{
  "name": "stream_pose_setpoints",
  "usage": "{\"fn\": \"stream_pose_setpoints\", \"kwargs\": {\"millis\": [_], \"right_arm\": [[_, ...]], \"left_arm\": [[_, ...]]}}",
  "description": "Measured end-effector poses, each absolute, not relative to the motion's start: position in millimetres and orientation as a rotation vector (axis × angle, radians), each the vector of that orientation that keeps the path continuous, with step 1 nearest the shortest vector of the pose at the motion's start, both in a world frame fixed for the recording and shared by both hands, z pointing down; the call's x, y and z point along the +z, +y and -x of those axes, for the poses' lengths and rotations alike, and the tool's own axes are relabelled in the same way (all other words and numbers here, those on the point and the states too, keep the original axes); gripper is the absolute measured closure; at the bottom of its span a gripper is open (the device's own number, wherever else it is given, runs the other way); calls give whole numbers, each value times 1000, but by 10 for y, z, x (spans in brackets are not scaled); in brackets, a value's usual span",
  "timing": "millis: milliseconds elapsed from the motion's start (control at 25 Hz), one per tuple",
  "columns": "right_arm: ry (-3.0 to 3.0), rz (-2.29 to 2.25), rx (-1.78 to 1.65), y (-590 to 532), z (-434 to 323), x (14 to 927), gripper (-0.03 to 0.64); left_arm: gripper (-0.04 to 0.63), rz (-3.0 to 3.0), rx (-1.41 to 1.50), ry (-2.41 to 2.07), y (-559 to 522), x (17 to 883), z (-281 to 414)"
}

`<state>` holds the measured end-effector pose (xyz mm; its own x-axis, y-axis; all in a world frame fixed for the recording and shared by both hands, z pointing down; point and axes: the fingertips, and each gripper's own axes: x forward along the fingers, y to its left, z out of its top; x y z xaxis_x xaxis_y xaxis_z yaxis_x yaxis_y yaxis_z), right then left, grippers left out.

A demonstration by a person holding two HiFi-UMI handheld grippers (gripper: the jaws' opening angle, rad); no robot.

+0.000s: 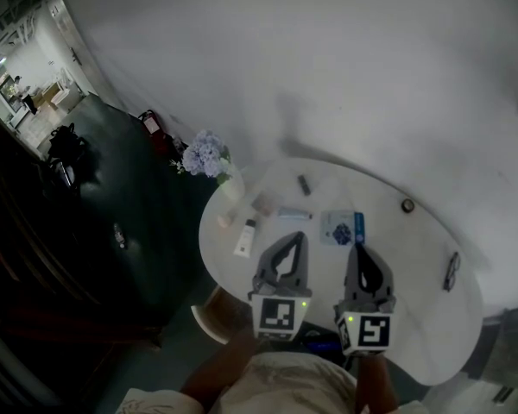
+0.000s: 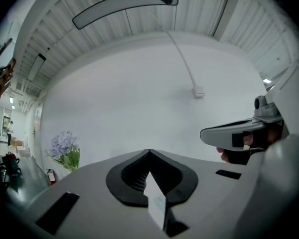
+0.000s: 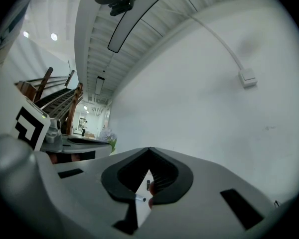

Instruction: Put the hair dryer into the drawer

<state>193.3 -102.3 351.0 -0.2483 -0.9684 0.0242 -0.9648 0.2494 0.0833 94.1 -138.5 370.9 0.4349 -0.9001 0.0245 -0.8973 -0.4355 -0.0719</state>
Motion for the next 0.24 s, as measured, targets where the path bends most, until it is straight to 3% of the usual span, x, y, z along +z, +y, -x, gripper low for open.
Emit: {"fn": "stream_pose_setpoints", "kwargs": {"millis": [240], "right_arm": [[-2430, -1894, -65, -1024, -1932, 3494, 614]], "left_arm": [[594, 2634, -83, 1659, -1382, 3733, -926]]}}
